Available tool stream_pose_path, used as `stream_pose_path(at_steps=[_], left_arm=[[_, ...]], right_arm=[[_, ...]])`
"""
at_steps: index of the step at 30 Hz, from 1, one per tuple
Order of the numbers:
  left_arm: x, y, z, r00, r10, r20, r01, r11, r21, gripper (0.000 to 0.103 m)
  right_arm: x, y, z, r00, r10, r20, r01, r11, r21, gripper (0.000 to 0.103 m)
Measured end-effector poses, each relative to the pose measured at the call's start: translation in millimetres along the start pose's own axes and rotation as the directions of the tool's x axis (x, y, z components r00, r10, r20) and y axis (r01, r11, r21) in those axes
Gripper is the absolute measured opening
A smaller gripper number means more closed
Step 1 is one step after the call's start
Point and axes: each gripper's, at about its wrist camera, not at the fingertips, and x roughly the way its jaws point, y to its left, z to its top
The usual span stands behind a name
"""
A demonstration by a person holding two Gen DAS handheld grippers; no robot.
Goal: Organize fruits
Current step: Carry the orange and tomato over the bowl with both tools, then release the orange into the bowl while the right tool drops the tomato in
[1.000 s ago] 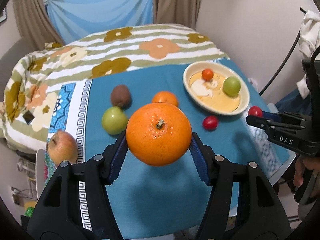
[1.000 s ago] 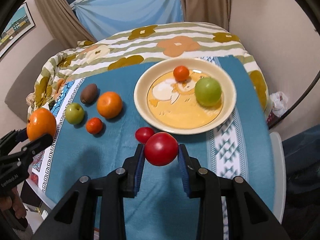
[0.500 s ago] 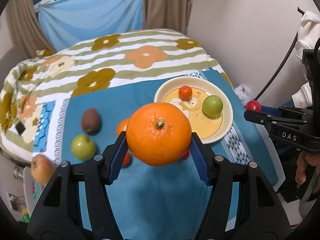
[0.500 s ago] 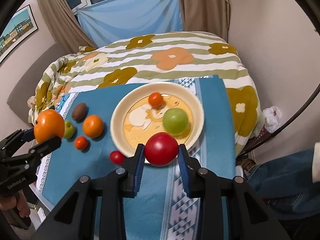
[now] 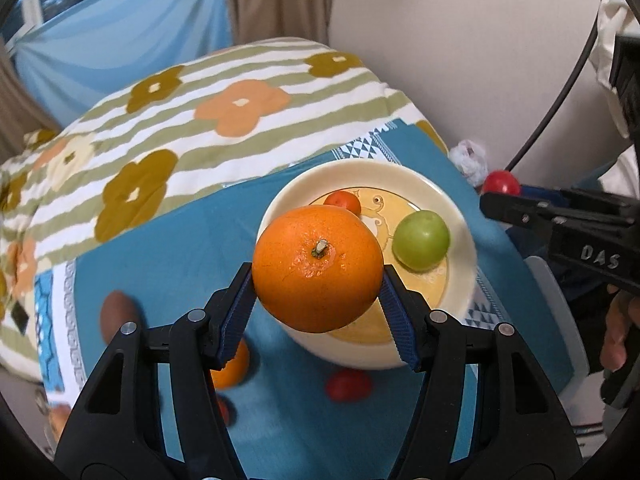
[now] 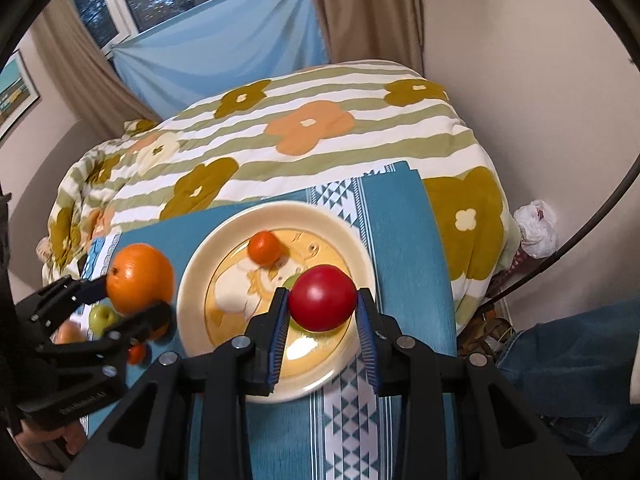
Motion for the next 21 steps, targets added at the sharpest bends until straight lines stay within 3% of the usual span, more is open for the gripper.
stream_pose_path(at_steps=[12, 18, 20, 21], left_arm=[[60, -7, 12, 0.996, 0.018, -0.089, -0.007, 0.992, 0.126, 0.066], [68, -4, 9, 0.995, 0.003, -0.098, 0.009, 0.992, 0.124, 0.068], [63, -2, 11, 0.997, -0.015, -0.074, 0.024, 0.993, 0.113, 0.084], [58, 0, 13, 0.998, -0.016, -0.054, 0.022, 0.994, 0.105, 0.103]], right_arm=[[33, -10, 19, 0.999, -0.029, -0.028, 0.031, 0.998, 0.057, 0.031], [38, -13, 19, 0.999, -0.038, -0.033, 0.040, 0.997, 0.068, 0.031], [39, -13, 20, 0.999, -0.039, -0.033, 0.041, 0.997, 0.067, 0.031], [39, -14, 21, 0.999, -0.039, -0.033, 0.041, 0.997, 0.068, 0.031]])
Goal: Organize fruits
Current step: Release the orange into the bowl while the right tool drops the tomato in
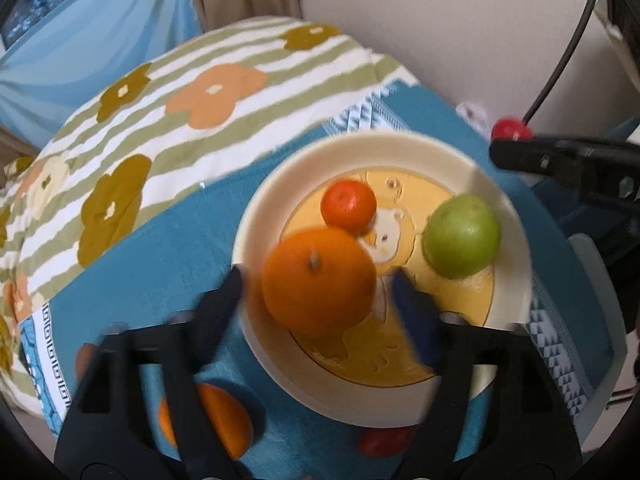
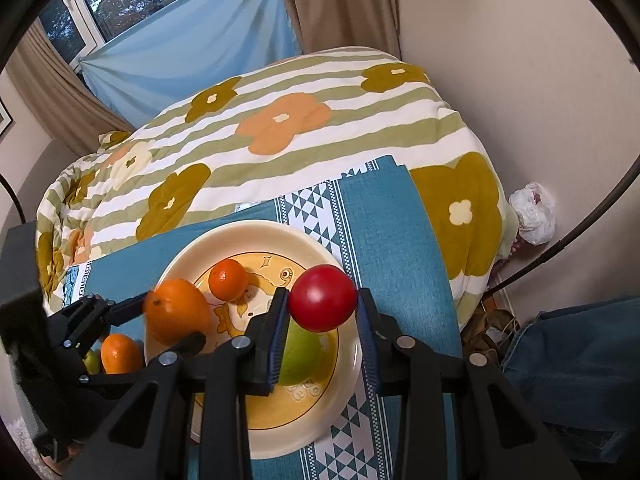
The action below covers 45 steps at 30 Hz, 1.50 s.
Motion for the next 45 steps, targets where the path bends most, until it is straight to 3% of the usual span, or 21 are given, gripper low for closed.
stream_pose_path(at_steps=[3, 12, 28, 38, 39, 41, 42, 43, 45], left_arm=[[-13, 6, 3, 0.999, -0.016, 0.044, 0.017, 0.999, -0.027, 0.103], [-34, 25, -3, 0.998, -0.025, 0.050, 0.031, 0.993, -0.111, 0.103], [-47, 53, -29, 1.000, 0.026, 0.015, -0.022, 0.981, -0.195, 0.103], [-48, 56, -39, 1.000, 0.023, -0.005, -0.024, 0.975, -0.220, 0.103], [-49, 56, -40, 1.000, 0.025, -0.005, -0.025, 0.975, -0.222, 0.103], [-51, 55, -41, 1.000, 0.028, -0.005, -0.028, 0.974, -0.225, 0.103], [-52, 55, -42, 1.000, 0.029, -0.004, -0.029, 0.973, -0.227, 0.103], [-54, 54, -43, 1.000, 0.031, -0.002, -0.031, 0.973, -0.228, 0.103], [-57, 53, -44, 0.999, 0.036, 0.000, -0.035, 0.973, -0.230, 0.103]], right_arm=[[-1, 0, 0, 1.000, 0.001, 0.001, -0.001, 1.000, -0.003, 0.031], [-2, 5, 1, 1.000, 0.020, -0.004, -0.020, 0.999, -0.036, 0.031], [41, 31, 9, 0.994, 0.088, -0.060, -0.095, 0.989, -0.112, 0.031], [40, 38, 10, 0.994, 0.089, -0.062, -0.099, 0.979, -0.177, 0.031], [39, 39, 9, 0.995, 0.086, -0.059, -0.096, 0.978, -0.184, 0.033], [36, 40, 7, 0.994, 0.092, -0.054, -0.101, 0.976, -0.193, 0.065], [34, 39, 6, 0.994, 0.103, -0.043, -0.109, 0.976, -0.190, 0.073], [31, 37, 4, 0.993, 0.114, -0.034, -0.119, 0.975, -0.186, 0.087], [27, 36, 2, 0.993, 0.115, -0.027, -0.118, 0.976, -0.185, 0.093]])
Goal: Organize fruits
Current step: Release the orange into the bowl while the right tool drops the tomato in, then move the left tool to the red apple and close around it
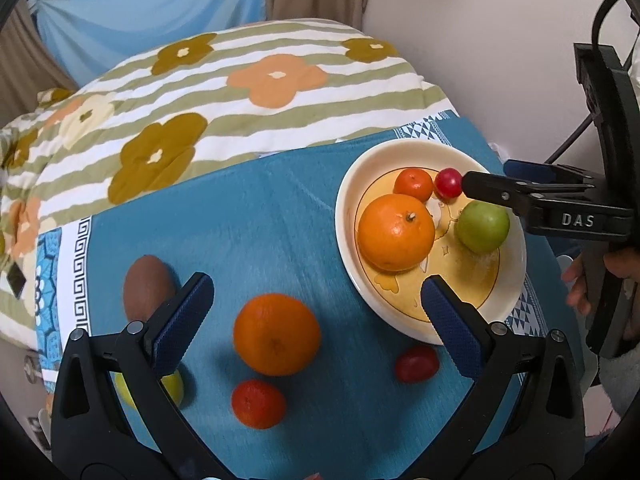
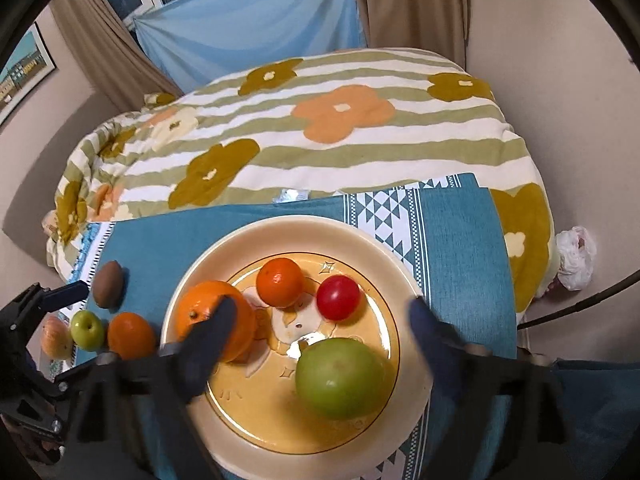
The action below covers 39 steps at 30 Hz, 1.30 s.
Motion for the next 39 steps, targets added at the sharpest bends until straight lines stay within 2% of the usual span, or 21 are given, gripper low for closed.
stream_pose_path(at_steps=[3, 5, 13, 22, 26, 33, 39], left_arm=[[-8, -2, -4, 1.000, 0.011, 0.009, -0.011, 1.000, -0.006, 0.103], [-15, -2, -7, 1.000, 0.017, 0.015, -0.017, 1.000, -0.012, 0.103], [-53, -15, -18, 0.997, 0.036, 0.073, -0.032, 0.998, -0.045, 0.103], [-110, -11, -60, 0.985, 0.130, 0.116, -0.115, 0.985, -0.129, 0.103], [-138, -3, -83, 0.974, 0.187, 0.131, -0.158, 0.967, -0.202, 0.103], [-174, 24, -122, 0.945, 0.305, 0.120, -0.256, 0.916, -0.310, 0.103], [-193, 48, -149, 0.924, 0.364, 0.113, -0.301, 0.879, -0.370, 0.103]], right_arm=[[-9, -1, -4, 1.000, -0.003, 0.018, 0.003, 1.000, 0.003, 0.094], [-16, -3, -7, 1.000, 0.004, 0.028, -0.004, 1.000, 0.007, 0.103], [-53, 3, -26, 1.000, -0.018, 0.026, 0.019, 0.999, -0.034, 0.103], [-104, 19, -53, 0.999, -0.019, 0.049, 0.022, 0.997, -0.068, 0.103], [-119, 27, -63, 0.998, 0.004, 0.058, 0.001, 0.997, -0.080, 0.103], [-133, 53, -74, 0.996, 0.027, 0.089, -0.014, 0.990, -0.143, 0.103], [-131, 87, -78, 0.993, 0.078, 0.093, -0.059, 0.979, -0.196, 0.103]])
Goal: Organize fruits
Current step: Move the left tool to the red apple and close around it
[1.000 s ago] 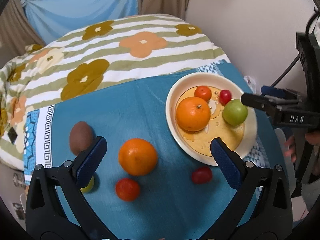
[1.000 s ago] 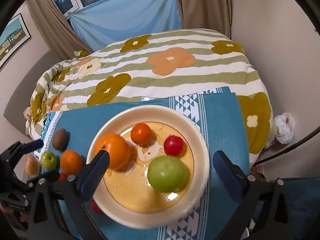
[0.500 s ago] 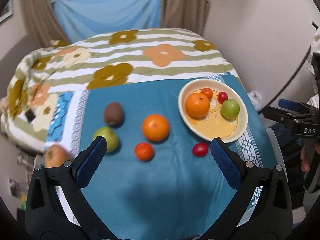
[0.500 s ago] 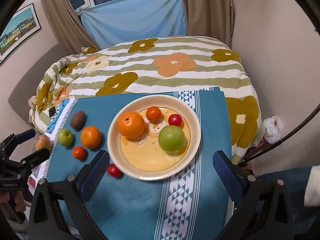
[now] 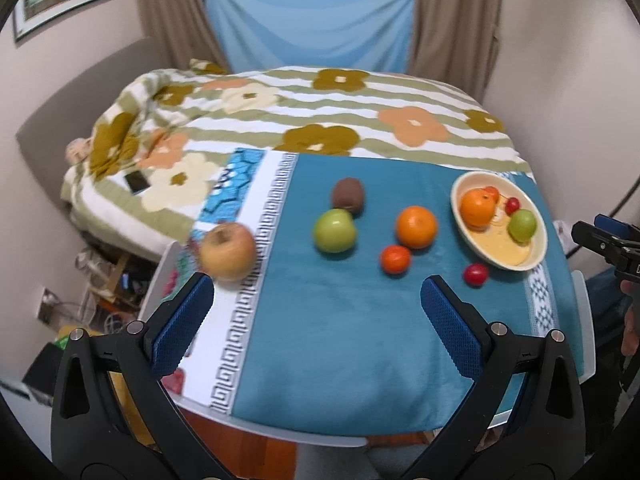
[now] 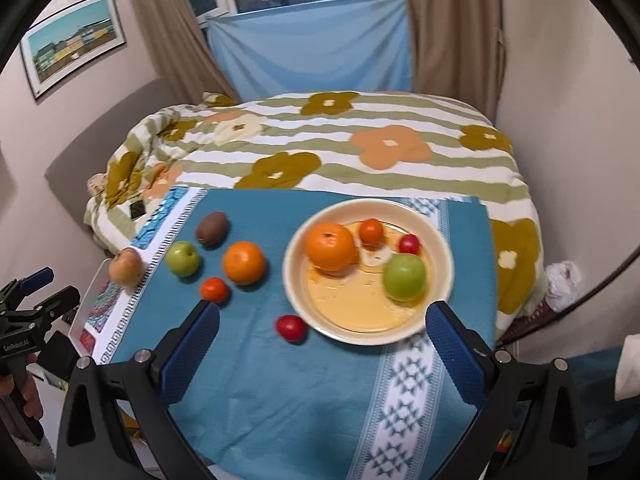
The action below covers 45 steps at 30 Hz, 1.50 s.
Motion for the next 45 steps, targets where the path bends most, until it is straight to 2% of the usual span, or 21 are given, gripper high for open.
stream_pose_path(at_steps=[7, 14, 24, 36, 45], left_arm=[[11, 35, -3, 1.000, -0.003, -0.008, 0.003, 1.000, 0.001, 0.103], [46, 71, 4, 0.997, -0.058, -0.055, 0.060, 0.998, 0.033, 0.103], [121, 120, 6, 0.976, -0.152, -0.156, 0.161, 0.986, 0.052, 0.103], [177, 120, 6, 0.933, -0.263, -0.246, 0.302, 0.943, 0.137, 0.102], [194, 114, 8, 0.919, -0.290, -0.267, 0.338, 0.928, 0.157, 0.093]], right_arm=[[17, 45, 2, 0.999, 0.044, -0.018, -0.045, 0.998, -0.042, 0.103], [49, 91, 6, 0.998, 0.061, -0.029, -0.061, 0.998, -0.017, 0.103], [116, 146, 11, 0.997, 0.007, -0.076, -0.008, 1.000, -0.005, 0.103], [178, 171, 11, 0.991, -0.026, -0.129, 0.028, 1.000, 0.012, 0.101], [203, 178, 13, 0.988, -0.037, -0.152, 0.034, 0.999, -0.023, 0.095]])
